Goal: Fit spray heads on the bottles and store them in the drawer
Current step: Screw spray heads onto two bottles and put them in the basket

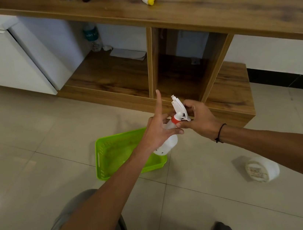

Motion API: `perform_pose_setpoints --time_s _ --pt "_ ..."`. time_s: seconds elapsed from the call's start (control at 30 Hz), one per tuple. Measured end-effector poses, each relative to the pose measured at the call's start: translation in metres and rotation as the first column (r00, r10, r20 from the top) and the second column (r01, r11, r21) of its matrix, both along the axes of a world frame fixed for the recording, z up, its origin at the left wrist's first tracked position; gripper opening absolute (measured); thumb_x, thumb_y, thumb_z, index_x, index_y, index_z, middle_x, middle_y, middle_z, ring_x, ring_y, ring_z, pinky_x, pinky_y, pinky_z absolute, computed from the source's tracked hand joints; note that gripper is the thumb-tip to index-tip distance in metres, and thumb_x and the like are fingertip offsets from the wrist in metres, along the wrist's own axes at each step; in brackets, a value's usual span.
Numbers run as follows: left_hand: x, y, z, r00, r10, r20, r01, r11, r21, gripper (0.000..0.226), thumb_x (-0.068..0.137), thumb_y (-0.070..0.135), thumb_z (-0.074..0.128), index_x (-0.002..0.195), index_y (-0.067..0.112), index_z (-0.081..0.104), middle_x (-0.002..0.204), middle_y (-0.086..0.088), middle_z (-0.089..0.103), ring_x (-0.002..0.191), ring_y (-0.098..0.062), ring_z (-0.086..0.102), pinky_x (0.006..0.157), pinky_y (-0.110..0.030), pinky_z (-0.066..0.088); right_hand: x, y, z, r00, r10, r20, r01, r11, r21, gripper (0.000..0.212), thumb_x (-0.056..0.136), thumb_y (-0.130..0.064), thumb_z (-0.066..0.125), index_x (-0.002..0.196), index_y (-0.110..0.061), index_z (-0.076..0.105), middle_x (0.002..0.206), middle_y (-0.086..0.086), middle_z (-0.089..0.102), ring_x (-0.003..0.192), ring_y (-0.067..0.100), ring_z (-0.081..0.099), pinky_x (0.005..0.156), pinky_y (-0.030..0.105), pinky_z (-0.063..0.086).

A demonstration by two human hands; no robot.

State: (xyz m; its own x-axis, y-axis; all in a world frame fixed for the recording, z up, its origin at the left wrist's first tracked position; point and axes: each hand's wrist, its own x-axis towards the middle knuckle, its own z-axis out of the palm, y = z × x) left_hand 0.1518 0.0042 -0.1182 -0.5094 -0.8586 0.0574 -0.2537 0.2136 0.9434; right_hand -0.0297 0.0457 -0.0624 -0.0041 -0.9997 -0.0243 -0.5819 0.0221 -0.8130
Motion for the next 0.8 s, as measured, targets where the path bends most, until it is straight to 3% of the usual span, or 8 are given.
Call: perform_pose_setpoints --time_s 0.07,0.17,0.3,0.37,0.53,0.6,0.7,0.8 --pt "0.0 -0.001 0.0 0.999 0.035 -0.021 -0.035 0.999 0.008 0.157 0.07 0.026 0.1 0.155 0.065 -0.025 0.153 -0.005 0.064 0.123 -0.025 0.075 0.108 -0.055 0.058 0.007 -0.003 0.002 0.996 0.013 -0.084 -0.011 1.0 0.026 0.049 0.074 -0.031 0.093 0.112 -0.013 0.068 0.102 0.0 0.074 0.095 0.022 0.071 0.083 0.045 0.063" --pt "-0.002 -0.001 -0.006 0.998 0.046 -0.031 -0.047 0.999 -0.019 0.157 0.067 0.025 0.102 0.157 0.065 -0.021 0.161 -0.01 0.054 0.11 -0.018 0.08 0.102 -0.051 0.062 0.02 -0.006 0.003 0.967 -0.029 -0.251 0.025 1.0 -0.016 0.042 0.072 -0.037 0.093 0.094 -0.017 0.063 0.076 -0.01 0.059 0.069 0.011 0.058 0.059 0.033 0.051" --pt "-0.003 -0.002 -0.018 0.999 0.022 -0.037 -0.025 0.997 -0.07 0.154 0.066 0.036 0.102 0.162 0.058 -0.017 0.161 -0.004 0.052 0.099 0.009 0.076 0.09 -0.009 0.058 0.025 -0.01 0.006 0.925 -0.031 -0.378 0.031 1.0 -0.008 0.034 0.07 -0.033 0.091 0.074 -0.015 0.062 0.059 -0.011 0.044 0.053 0.006 0.046 0.049 0.024 0.034" --pt "-0.002 -0.002 -0.019 0.999 0.017 -0.04 -0.02 0.997 -0.072 0.152 0.065 0.043 0.101 0.163 0.056 -0.015 0.16 -0.002 0.053 0.1 0.015 0.073 0.087 -0.003 0.055 0.026 -0.011 0.006 0.919 -0.04 -0.392 0.048 0.999 0.01 0.039 0.069 -0.034 0.091 0.065 -0.02 0.055 0.058 -0.01 0.044 0.052 0.004 0.045 0.049 0.025 0.033" --pt "-0.001 -0.001 -0.019 0.999 0.037 0.013 -0.036 0.996 -0.081 0.152 0.061 0.041 0.103 0.164 0.057 -0.007 0.154 -0.003 0.061 0.101 0.02 0.07 0.086 -0.005 0.056 0.027 -0.008 0.003 0.933 -0.027 -0.36 0.042 0.999 0.032 0.033 0.073 -0.029 0.089 0.085 -0.003 0.074 0.064 -0.004 0.051 0.062 0.018 0.053 0.051 0.024 0.034" --pt "0.002 -0.003 -0.016 0.995 0.043 0.089 -0.039 0.998 -0.039 0.149 0.056 0.05 0.102 0.165 0.056 0.0 0.156 0.002 0.059 0.116 0.009 0.069 0.099 -0.023 0.059 0.023 -0.008 0.006 0.948 -0.048 -0.314 0.054 0.999 0.009 0.035 0.073 -0.027 0.092 0.088 -0.004 0.071 0.072 -0.001 0.054 0.068 0.02 0.055 0.052 0.023 0.037" --pt "0.013 -0.011 -0.016 0.968 0.045 0.248 -0.049 0.999 0.01 0.144 0.051 0.059 0.1 0.167 0.043 0.017 0.164 0.003 0.043 0.148 -0.018 0.048 0.119 -0.05 0.046 0.014 -0.011 0.012 0.961 -0.092 -0.261 0.095 0.995 0.001 0.044 0.072 -0.027 0.095 0.097 -0.001 0.07 0.089 0.006 0.064 0.082 0.023 0.061 0.064 0.031 0.052" --pt "0.024 -0.017 -0.019 0.955 0.051 0.294 -0.082 0.992 0.093 0.134 0.052 0.053 0.103 0.164 0.031 0.031 0.16 0.001 0.043 0.142 -0.022 0.05 0.114 -0.042 0.05 0.002 -0.012 0.015 0.987 -0.117 -0.109 0.117 0.993 -0.004 0.038 0.072 -0.021 0.096 0.101 -0.006 0.078 0.099 0.008 0.075 0.092 0.023 0.07 0.084 0.041 0.062"
